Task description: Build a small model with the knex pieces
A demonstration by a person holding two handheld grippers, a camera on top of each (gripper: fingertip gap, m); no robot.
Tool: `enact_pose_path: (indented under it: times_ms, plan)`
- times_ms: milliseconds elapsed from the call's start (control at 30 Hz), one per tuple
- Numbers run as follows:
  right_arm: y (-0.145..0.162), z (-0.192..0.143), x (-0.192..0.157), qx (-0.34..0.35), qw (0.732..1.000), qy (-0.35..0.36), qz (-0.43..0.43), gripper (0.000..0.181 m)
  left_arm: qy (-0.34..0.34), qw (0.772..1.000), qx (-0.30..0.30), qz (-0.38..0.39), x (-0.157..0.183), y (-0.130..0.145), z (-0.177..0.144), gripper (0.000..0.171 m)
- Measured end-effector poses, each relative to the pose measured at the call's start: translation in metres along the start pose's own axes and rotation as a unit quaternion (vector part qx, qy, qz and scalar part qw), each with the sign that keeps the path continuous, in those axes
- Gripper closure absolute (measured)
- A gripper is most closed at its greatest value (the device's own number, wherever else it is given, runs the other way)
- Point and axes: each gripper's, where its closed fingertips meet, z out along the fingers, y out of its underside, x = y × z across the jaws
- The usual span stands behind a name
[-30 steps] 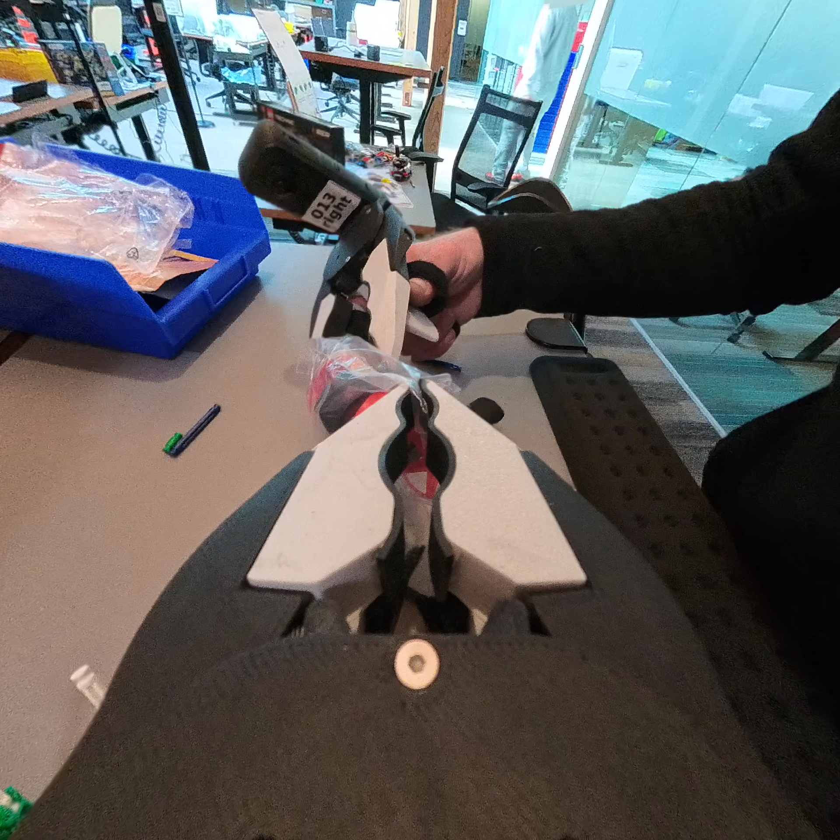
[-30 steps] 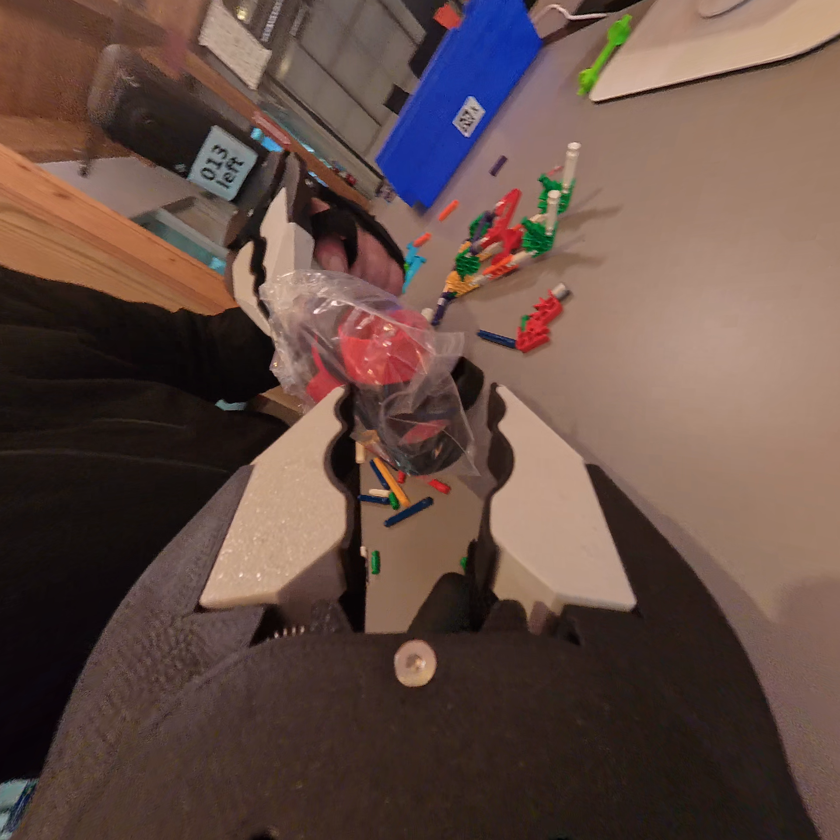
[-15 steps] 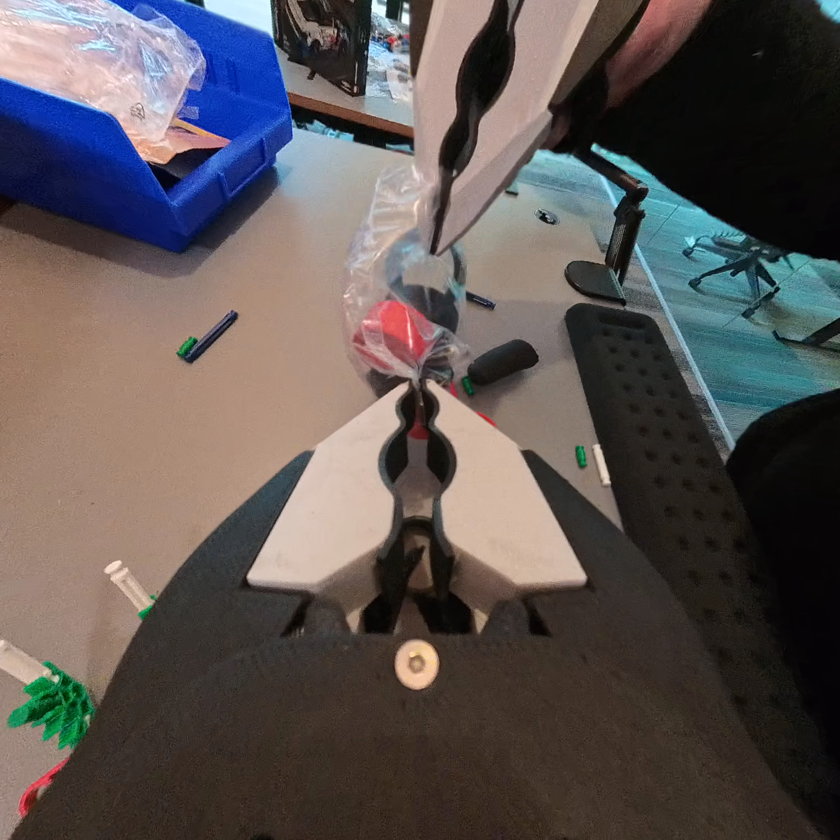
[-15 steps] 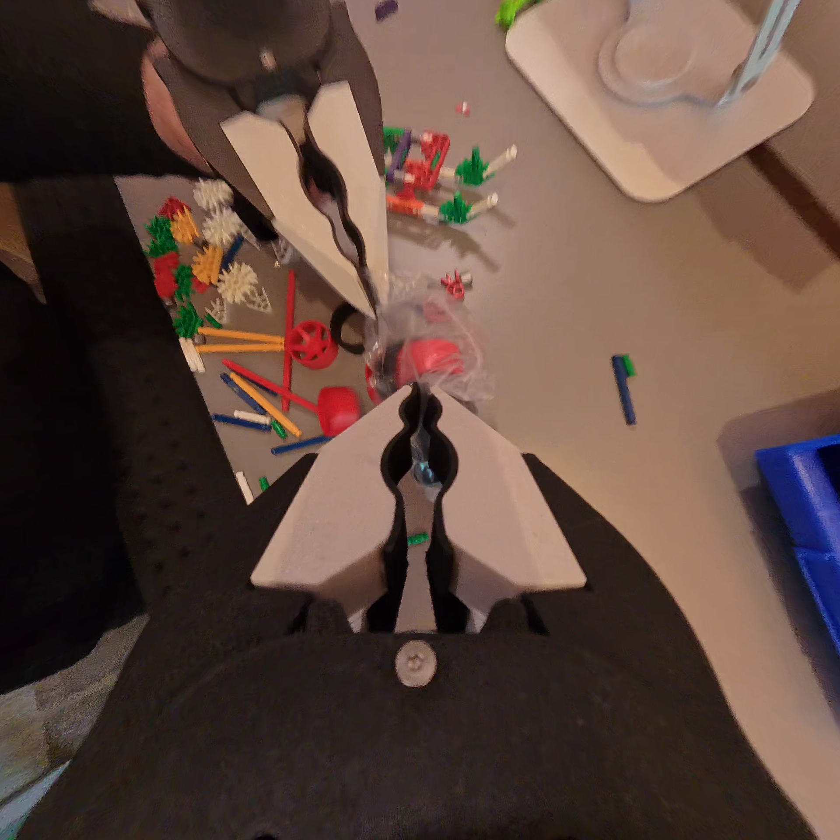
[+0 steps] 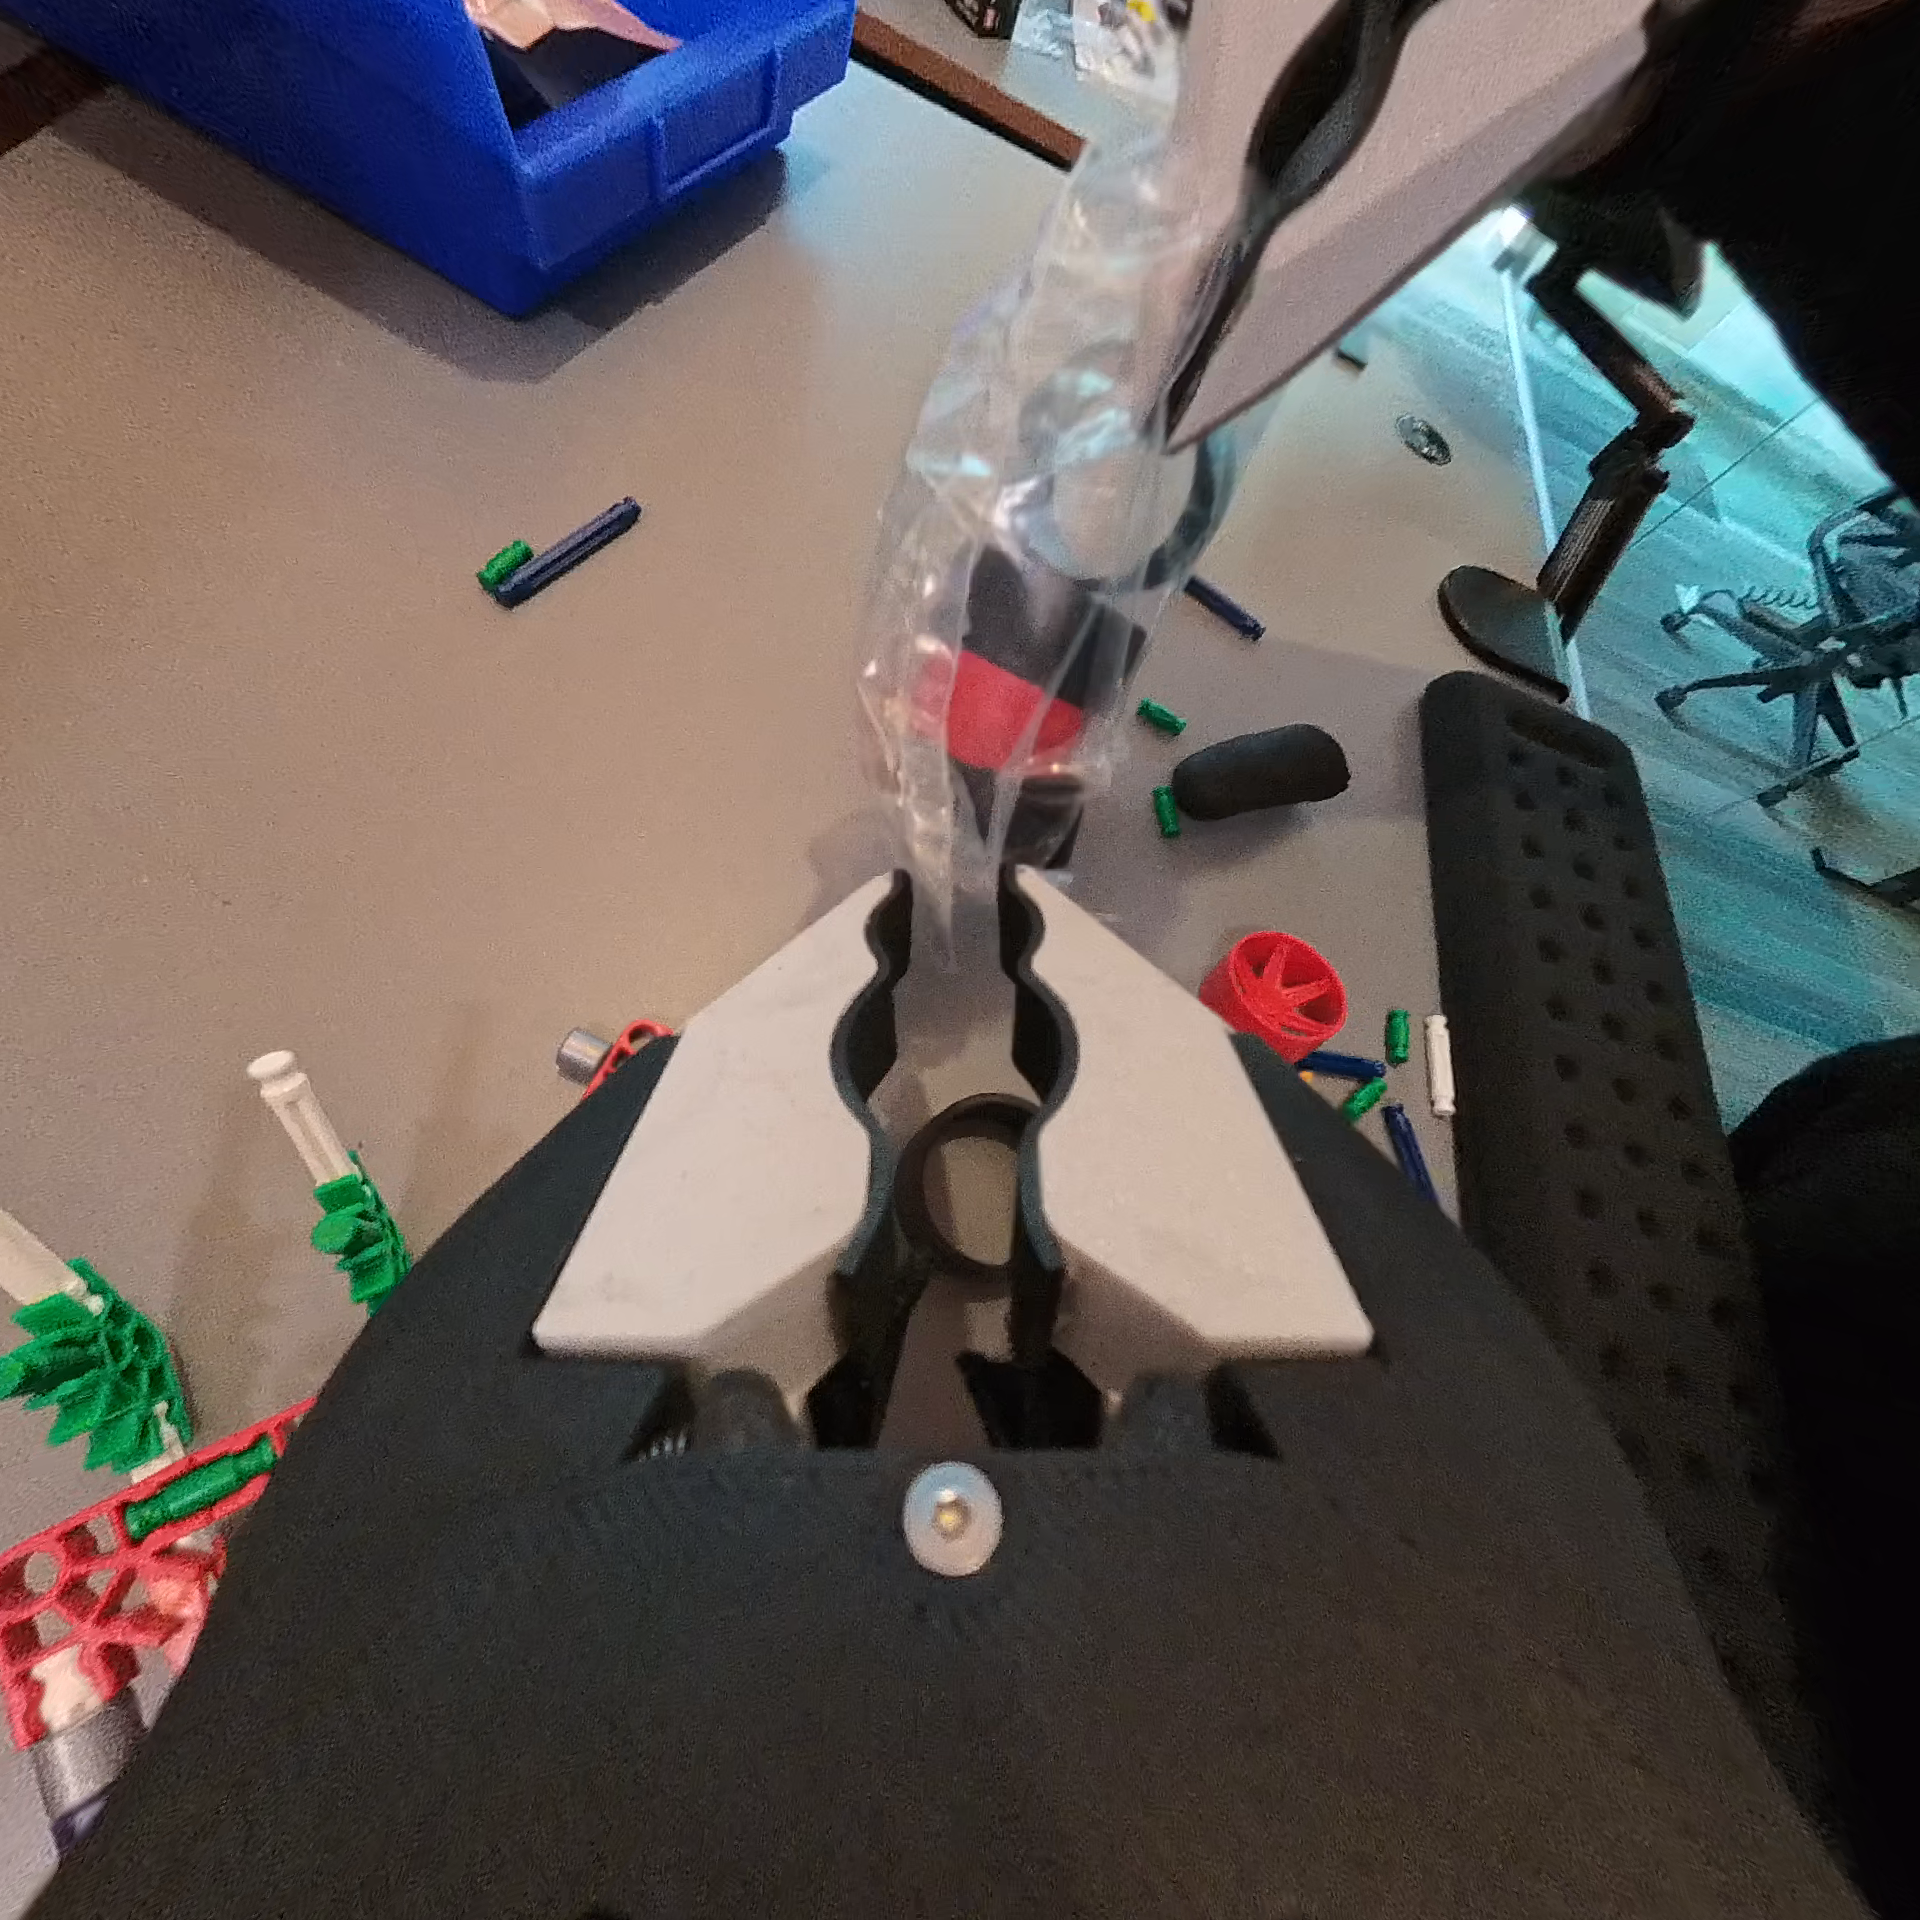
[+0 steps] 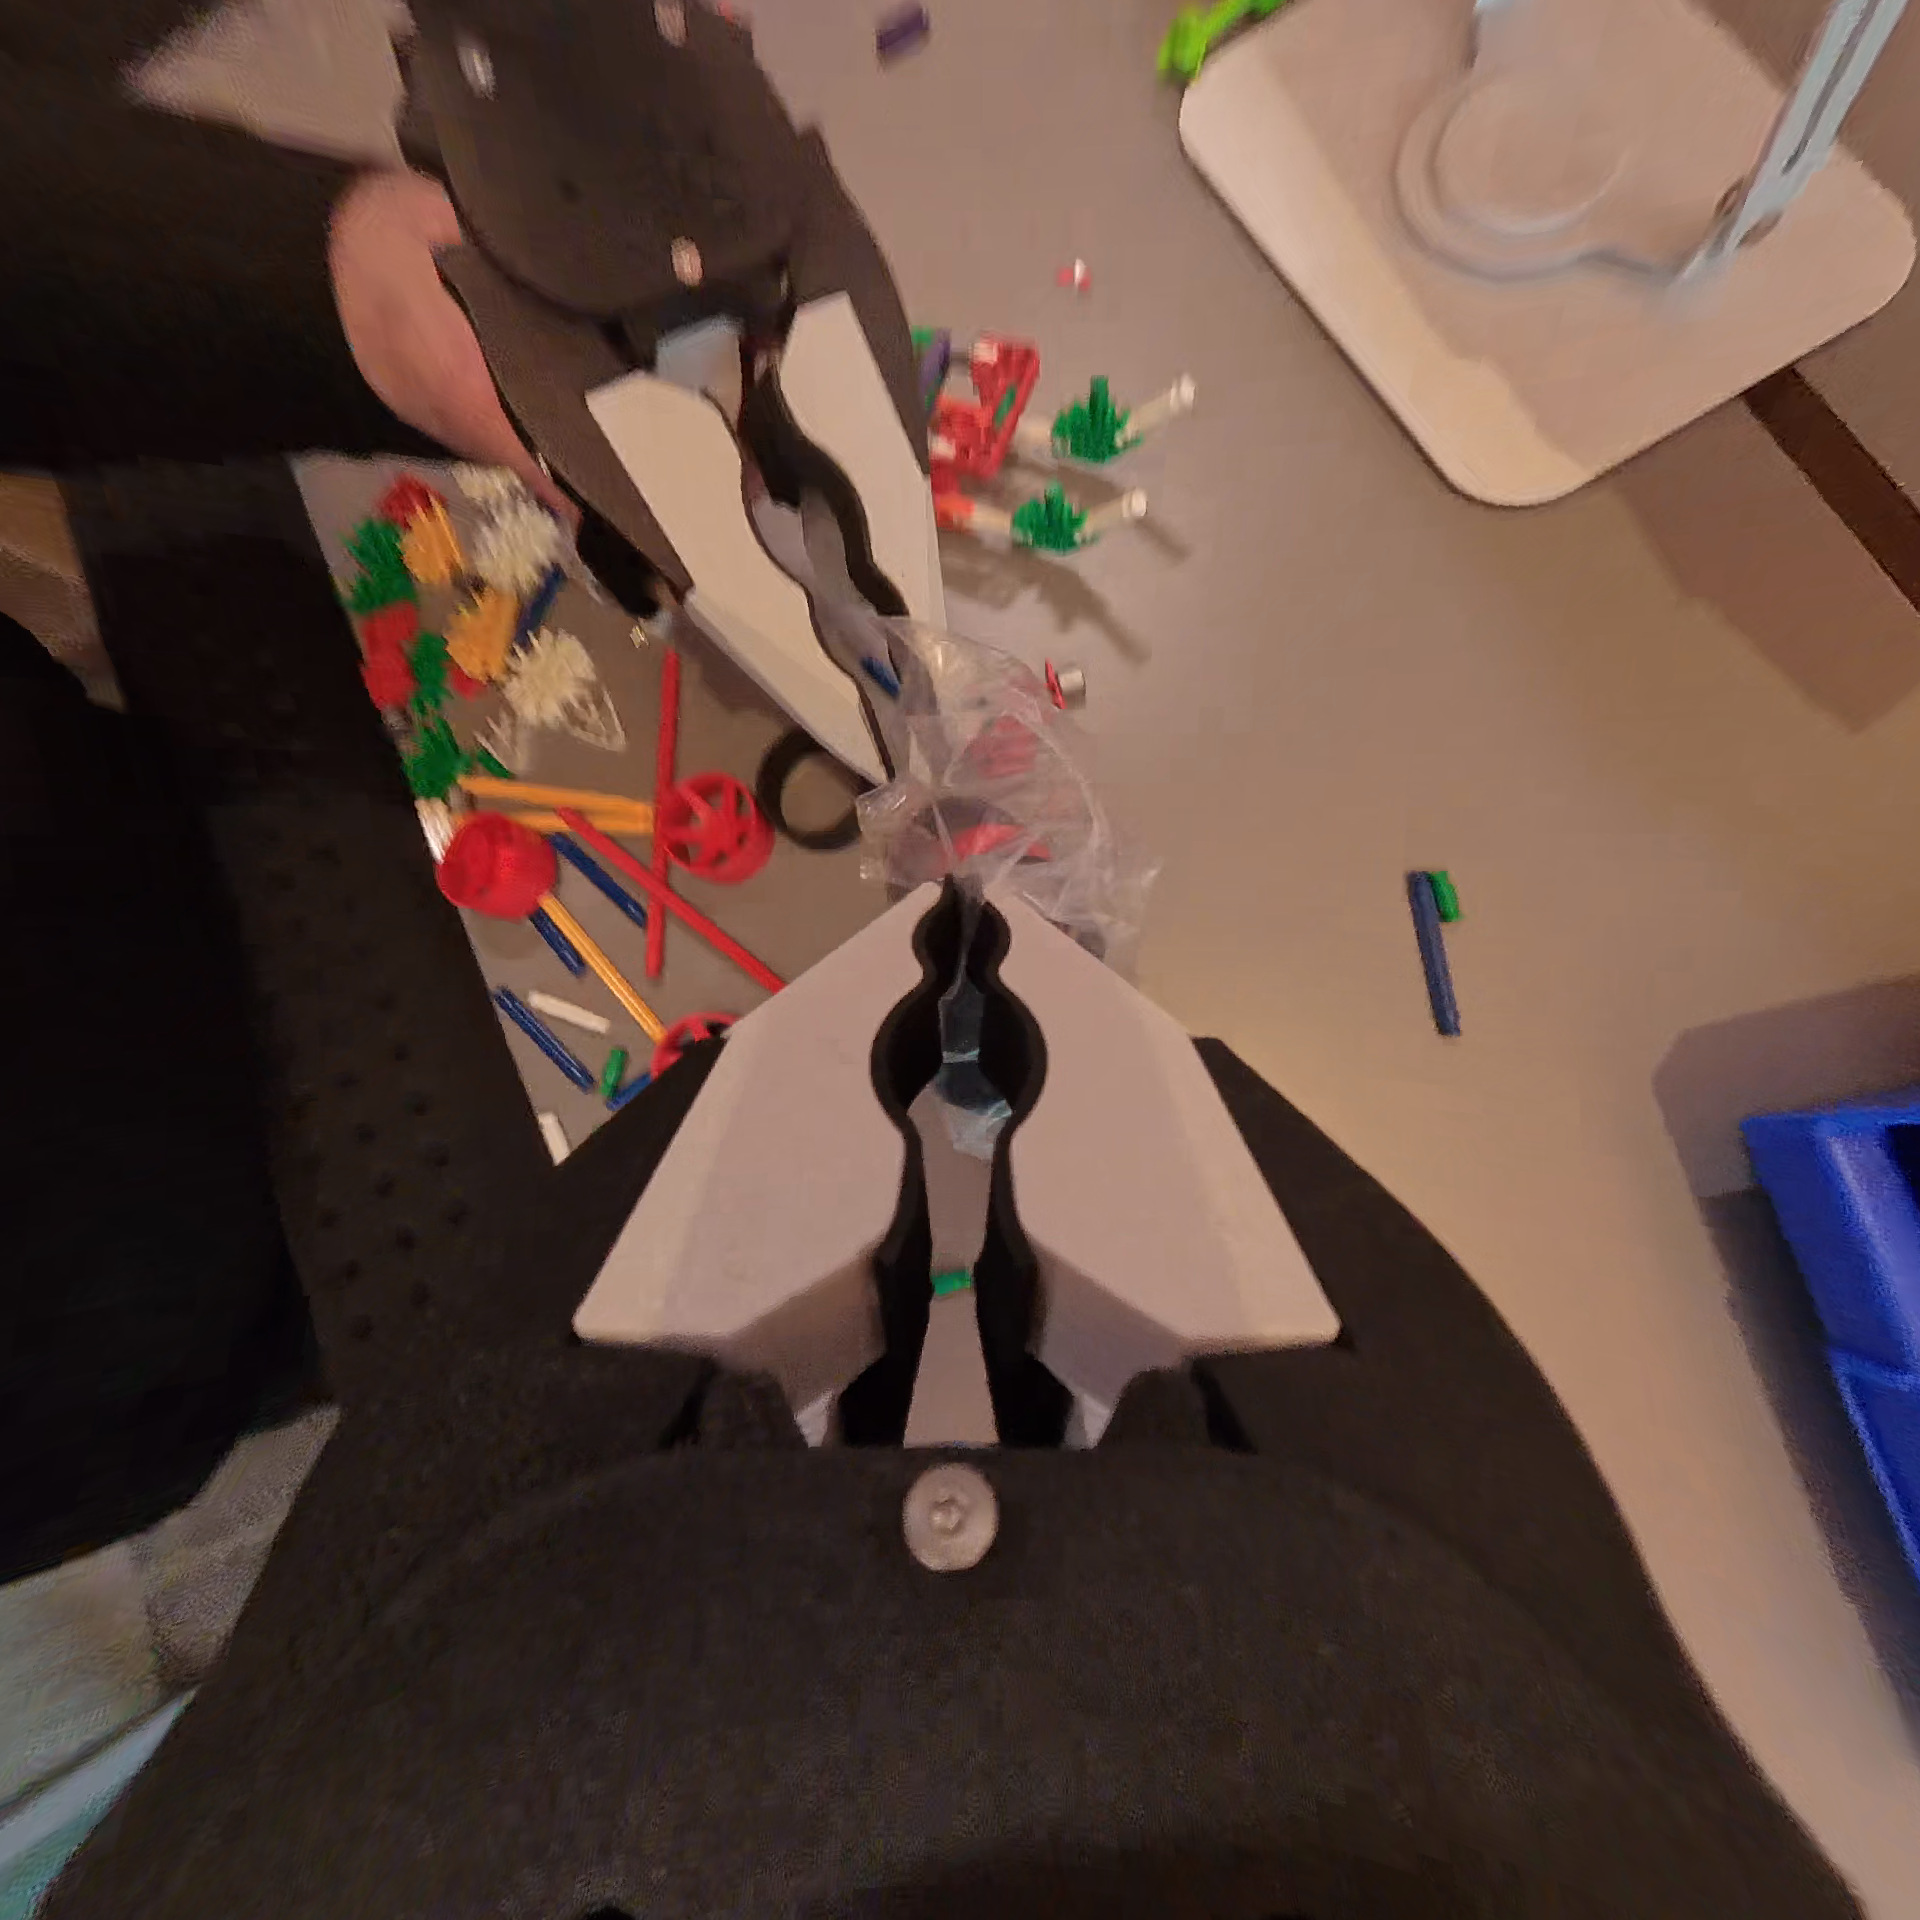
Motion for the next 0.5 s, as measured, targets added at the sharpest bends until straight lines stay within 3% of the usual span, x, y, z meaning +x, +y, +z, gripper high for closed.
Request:
enact_pose_path:
  times_ms: [33,100,200,267,333,367,433,500]
  plan:
    - [-0.004,0.000,0.000,0.007,1.000,-0.007,0.009,0.181,0.004,1.000,0.013,-0.007,0.001,-0.004,-0.003,0.158]
    - [0.018,0.011,0.003,-0.064,0.998,0.006,-0.011,0.181,0.003,1.000,0.014,-0.020,-0.001,-0.005,-0.005,0.150]
    - [-0.008,-0.006,0.001,0.012,1.000,-0.001,0.009,0.181,0.000,1.000,0.019,-0.017,0.000,-0.007,-0.004,0.135]
    - [0.007,0.000,0.005,-0.033,0.999,0.013,0.003,0.181,0.013,0.999,0.017,-0.034,0.003,-0.006,0.000,0.125]
    - [-0.016,-0.013,-0.004,0.035,0.999,-0.012,0.022,0.181,0.020,0.999,0.017,-0.042,0.007,-0.006,0.005,0.110]
    - [-0.011,-0.011,0.002,0.026,0.999,-0.004,0.036,0.181,0.028,0.998,0.020,-0.055,0.011,-0.008,0.008,0.116]
    - [-0.005,-0.006,0.003,0.024,0.998,-0.006,0.049,0.181,0.042,0.994,0.042,-0.091,0.015,-0.012,0.018,0.106]
    - [-0.007,-0.007,-0.003,0.027,0.999,-0.011,0.042,0.181,0.014,0.993,0.057,-0.105,0.010,-0.014,0.023,0.104]
